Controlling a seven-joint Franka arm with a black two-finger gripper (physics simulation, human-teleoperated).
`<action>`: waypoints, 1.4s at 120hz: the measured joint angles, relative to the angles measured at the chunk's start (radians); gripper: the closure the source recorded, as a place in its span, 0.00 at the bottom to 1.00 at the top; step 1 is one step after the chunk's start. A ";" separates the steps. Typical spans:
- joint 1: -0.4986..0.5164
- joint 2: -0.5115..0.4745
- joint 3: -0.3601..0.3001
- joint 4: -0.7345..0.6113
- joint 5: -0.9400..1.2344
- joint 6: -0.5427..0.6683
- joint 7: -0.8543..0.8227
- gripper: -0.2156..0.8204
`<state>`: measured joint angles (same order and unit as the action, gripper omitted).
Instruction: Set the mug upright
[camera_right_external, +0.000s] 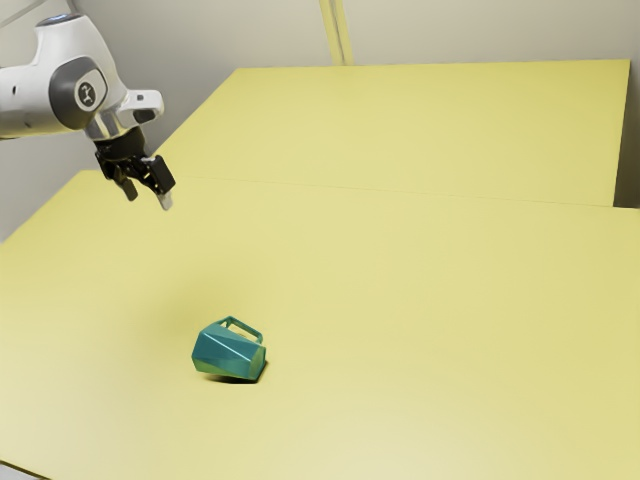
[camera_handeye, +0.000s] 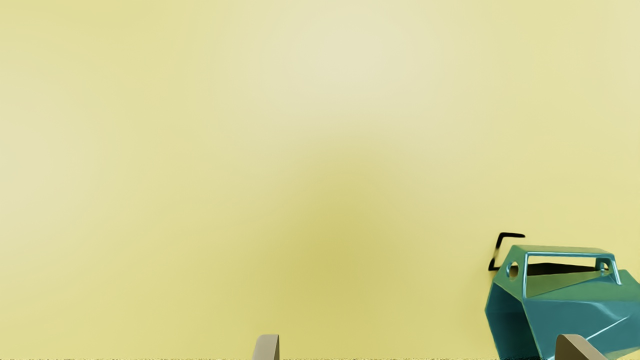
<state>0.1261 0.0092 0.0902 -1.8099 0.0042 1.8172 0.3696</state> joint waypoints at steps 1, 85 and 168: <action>0.000 -0.003 0.000 -0.002 -0.001 0.000 0.000 0.21; 0.062 -0.035 0.043 -0.200 -0.197 -0.037 0.031 0.21; 0.045 0.021 0.071 -0.359 -0.373 -0.031 0.072 0.21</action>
<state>0.1710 0.0302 0.1615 -2.1694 -0.3692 1.7859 0.4416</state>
